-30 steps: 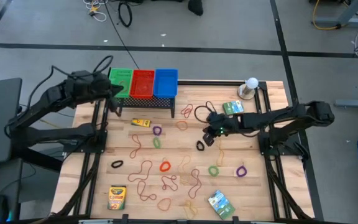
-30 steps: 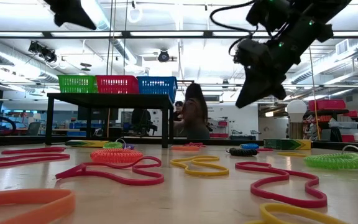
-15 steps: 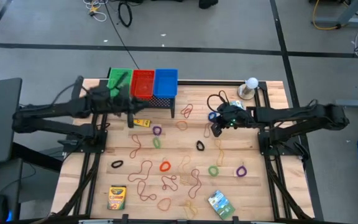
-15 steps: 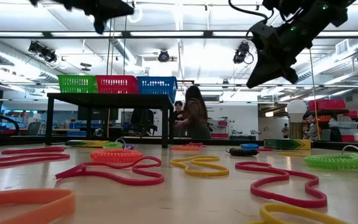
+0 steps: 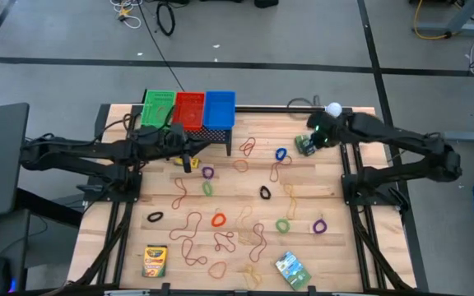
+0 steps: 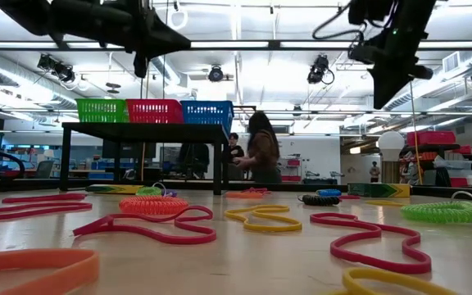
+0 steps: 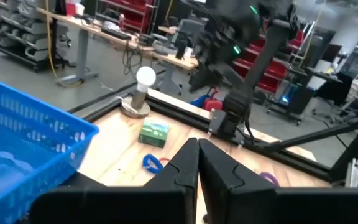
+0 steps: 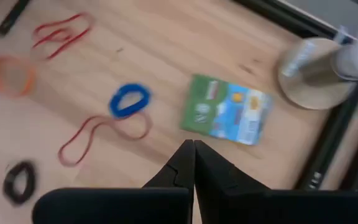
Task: Pick & Place Office Desk Supplies
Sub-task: Put the big box of crayons into the blue bin on the shelf
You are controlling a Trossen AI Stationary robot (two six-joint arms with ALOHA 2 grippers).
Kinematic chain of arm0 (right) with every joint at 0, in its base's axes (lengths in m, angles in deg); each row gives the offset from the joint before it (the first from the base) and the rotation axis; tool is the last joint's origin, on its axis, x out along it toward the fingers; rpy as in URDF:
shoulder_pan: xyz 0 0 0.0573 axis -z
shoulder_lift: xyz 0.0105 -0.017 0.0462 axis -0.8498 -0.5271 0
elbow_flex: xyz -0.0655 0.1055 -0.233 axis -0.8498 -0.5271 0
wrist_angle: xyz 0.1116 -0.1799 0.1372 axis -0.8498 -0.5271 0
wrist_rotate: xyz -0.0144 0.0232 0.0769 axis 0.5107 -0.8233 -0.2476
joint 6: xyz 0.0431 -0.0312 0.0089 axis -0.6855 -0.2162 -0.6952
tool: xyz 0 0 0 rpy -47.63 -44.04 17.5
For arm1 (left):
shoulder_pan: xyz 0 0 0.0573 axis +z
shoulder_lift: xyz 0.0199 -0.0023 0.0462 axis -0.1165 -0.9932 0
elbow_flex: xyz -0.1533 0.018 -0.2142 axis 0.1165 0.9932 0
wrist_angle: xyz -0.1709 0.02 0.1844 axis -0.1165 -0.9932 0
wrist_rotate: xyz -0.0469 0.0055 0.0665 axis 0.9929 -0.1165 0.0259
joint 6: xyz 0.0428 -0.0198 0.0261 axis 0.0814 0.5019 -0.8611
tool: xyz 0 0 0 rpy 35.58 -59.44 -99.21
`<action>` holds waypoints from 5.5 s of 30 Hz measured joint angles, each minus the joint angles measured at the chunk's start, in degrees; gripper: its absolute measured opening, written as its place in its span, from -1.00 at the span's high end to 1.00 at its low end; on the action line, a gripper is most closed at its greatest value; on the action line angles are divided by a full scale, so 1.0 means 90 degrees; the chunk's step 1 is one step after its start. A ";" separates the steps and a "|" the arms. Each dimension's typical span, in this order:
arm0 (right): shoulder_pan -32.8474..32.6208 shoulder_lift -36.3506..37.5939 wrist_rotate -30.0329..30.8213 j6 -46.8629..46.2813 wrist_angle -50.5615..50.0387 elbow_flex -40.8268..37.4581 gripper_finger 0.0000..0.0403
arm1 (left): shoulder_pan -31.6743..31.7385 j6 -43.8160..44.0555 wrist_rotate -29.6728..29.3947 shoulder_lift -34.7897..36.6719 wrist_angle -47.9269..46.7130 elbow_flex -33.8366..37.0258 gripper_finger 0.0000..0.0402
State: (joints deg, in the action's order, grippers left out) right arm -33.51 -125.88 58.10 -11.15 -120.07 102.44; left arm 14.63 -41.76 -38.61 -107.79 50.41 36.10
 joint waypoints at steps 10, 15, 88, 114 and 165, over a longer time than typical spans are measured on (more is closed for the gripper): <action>0.1939 -0.0262 -0.1300 0.0408 0.0235 -0.0080 0.92 | 0.0004 -0.0003 -0.0003 -0.0415 0.0357 -0.0002 0.92; 0.2185 -0.0272 -0.2070 0.0244 0.1445 -0.1063 0.81 | -0.0001 -0.0040 -0.0006 -0.0419 0.0346 -0.0002 0.92; -0.1150 0.1070 0.1036 -0.8552 0.4424 -0.4531 0.83 | -0.0009 -0.0664 -0.0268 -0.0417 0.0261 -0.0005 0.92; -0.1536 0.0895 0.0174 0.3686 0.3630 -0.3424 0.12 | -0.0009 -0.0660 -0.0266 -0.0418 0.0100 -0.0010 0.92; -0.1532 -0.0855 -0.0926 0.4967 0.2098 -0.0869 0.98 | -0.0011 -0.0373 -0.0263 -0.0419 -0.0016 -0.0010 0.92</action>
State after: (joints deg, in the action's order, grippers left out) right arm -47.30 -133.58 49.76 33.55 -101.19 94.62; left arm 14.53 -45.12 -40.98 -111.57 50.27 36.01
